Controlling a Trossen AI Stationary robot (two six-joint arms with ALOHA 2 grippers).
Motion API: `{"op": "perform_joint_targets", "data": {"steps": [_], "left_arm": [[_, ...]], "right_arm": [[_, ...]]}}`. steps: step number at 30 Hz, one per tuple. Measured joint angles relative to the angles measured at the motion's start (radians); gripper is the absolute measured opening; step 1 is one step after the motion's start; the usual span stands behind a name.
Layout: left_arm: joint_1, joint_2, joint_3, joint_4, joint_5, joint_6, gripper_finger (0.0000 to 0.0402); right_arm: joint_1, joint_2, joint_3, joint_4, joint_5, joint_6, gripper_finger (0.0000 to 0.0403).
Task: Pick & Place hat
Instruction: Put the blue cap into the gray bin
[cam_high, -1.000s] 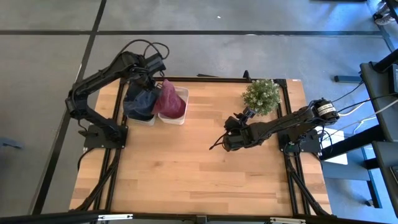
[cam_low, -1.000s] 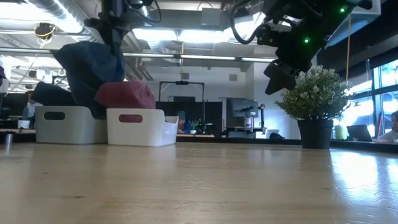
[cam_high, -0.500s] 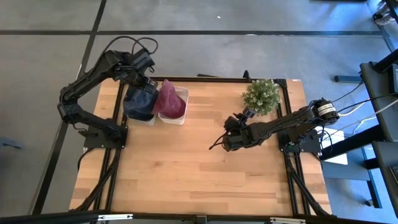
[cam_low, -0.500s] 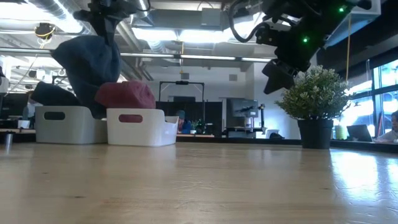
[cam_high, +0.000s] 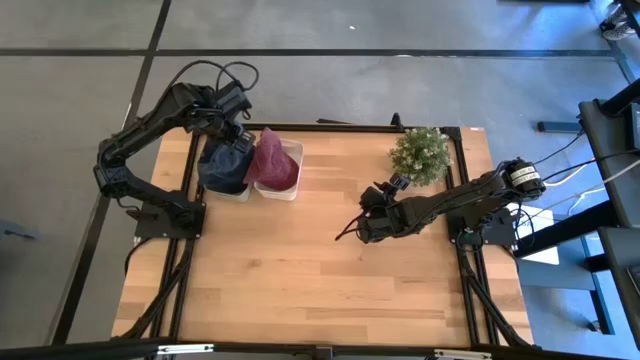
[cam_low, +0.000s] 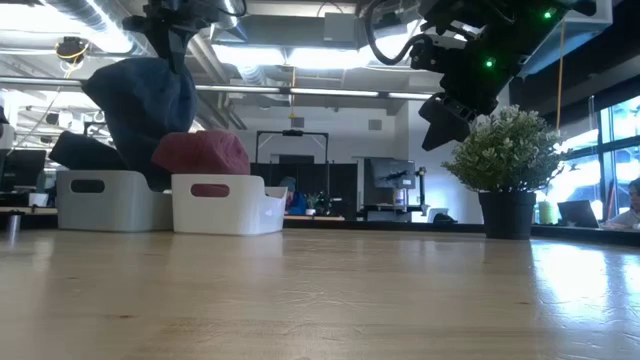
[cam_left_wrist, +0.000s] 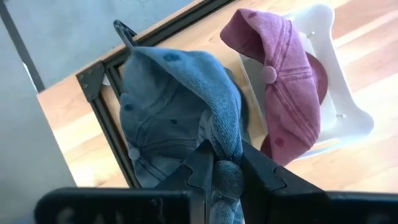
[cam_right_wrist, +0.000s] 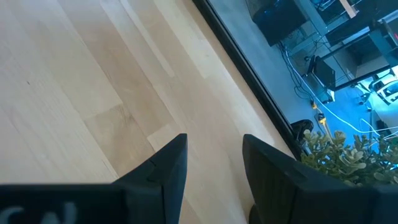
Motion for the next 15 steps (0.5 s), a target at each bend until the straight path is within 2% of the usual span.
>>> {"op": "perform_joint_targets", "data": {"steps": [7, 12, 15], "left_arm": [[0.000, -0.001, -0.005, 0.002, 0.000, -0.008, 0.0044], [0.008, -0.006, -0.104, 0.000, -0.046, 0.004, 0.0044], [0.016, -0.010, -0.158, 0.000, -0.026, 0.005, 0.0044]], "right_arm": [[0.000, 0.000, 0.000, 0.016, -0.002, 0.001, 0.0156], [0.000, 0.000, 0.000, 0.024, -0.003, 0.000, 0.0156], [0.000, 0.000, 0.000, 0.025, -0.006, 0.000, 0.0156]]}}
